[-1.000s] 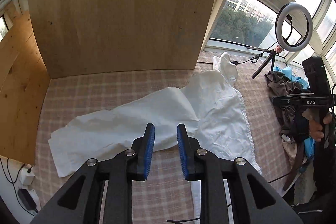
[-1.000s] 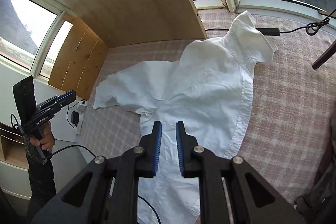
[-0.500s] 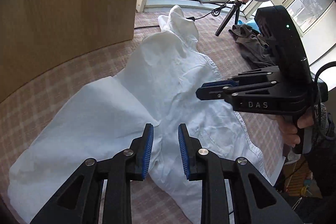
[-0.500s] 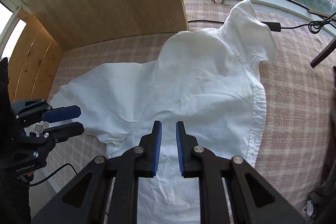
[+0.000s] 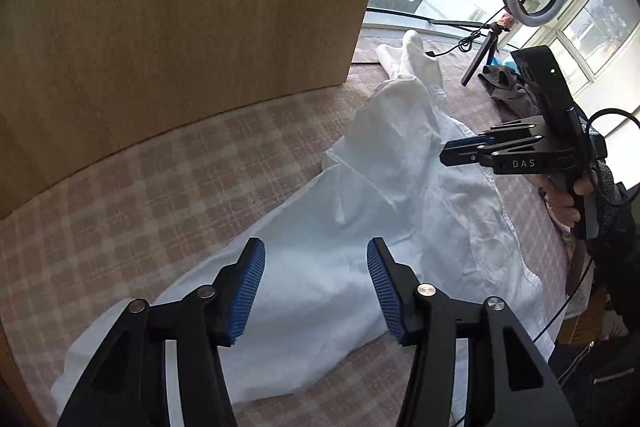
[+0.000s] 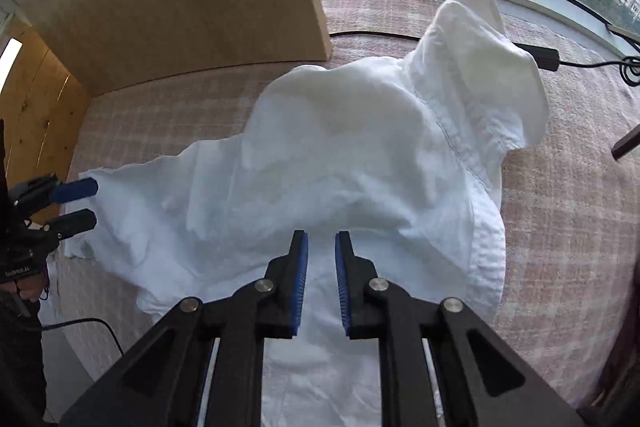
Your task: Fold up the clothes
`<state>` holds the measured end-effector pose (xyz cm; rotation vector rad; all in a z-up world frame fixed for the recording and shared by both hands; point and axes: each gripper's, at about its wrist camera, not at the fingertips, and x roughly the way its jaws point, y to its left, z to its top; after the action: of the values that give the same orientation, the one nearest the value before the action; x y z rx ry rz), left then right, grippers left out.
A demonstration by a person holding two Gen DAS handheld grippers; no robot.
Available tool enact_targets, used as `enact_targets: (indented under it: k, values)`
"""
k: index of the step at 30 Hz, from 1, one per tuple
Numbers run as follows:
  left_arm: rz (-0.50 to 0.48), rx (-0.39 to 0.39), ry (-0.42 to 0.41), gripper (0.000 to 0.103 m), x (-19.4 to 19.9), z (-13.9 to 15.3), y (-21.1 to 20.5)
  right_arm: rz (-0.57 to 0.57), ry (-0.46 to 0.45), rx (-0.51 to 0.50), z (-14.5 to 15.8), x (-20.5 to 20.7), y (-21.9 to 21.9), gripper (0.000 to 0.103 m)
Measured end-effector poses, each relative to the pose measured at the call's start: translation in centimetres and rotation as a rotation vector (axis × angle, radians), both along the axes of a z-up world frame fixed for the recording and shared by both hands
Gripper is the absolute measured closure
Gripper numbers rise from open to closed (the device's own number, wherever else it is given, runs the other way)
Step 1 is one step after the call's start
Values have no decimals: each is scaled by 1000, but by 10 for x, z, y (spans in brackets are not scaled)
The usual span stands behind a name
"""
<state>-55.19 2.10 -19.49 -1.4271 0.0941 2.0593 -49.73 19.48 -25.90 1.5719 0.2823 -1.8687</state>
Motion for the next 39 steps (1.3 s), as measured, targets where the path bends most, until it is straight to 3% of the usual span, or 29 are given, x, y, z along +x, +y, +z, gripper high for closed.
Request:
enact_targets:
  k: [2, 5, 7, 8, 9, 12, 18, 23, 29, 34, 37, 39]
  values:
    - [-51, -1, -10, 44, -16, -2, 10, 31, -24, 6, -4, 1, -8, 71]
    - [-108, -47, -51, 44, -39, -28, 27, 46, -69, 17, -15, -2, -14, 71]
    - [-136, -85, -82, 49, -49, -46, 36, 31, -84, 34, -22, -3, -11, 71]
    - [-152, -87, -95, 59, -49, -53, 38, 18, -97, 34, -25, -5, -8, 71]
    - [-165, -83, -101, 77, -47, -57, 39, 4, -115, 26, -27, -8, -4, 71]
    - [-174, -75, -93, 102, -36, -58, 36, -47, -129, 3, -28, -15, 7, 72]
    - [-211, 57, -36, 103, 13, -21, 33, -127, -138, -26, -25, -22, 18, 72]
    - [-298, 106, -47, 103, 52, -21, 62, -186, -178, -61, -25, -31, 28, 72]
    - [-379, 79, -40, 102, 90, -45, 105, -218, -217, -94, -24, -42, 37, 72]
    - [-367, 37, -11, 102, 101, -53, 109, -235, -257, -121, -23, -52, 48, 72]
    - [-338, 47, -12, 95, 106, -45, 97, -244, -247, -86, -18, -57, 58, 71]
    - [-342, 33, 7, 91, 114, -37, 86, -268, -179, -19, -5, -56, 69, 71]
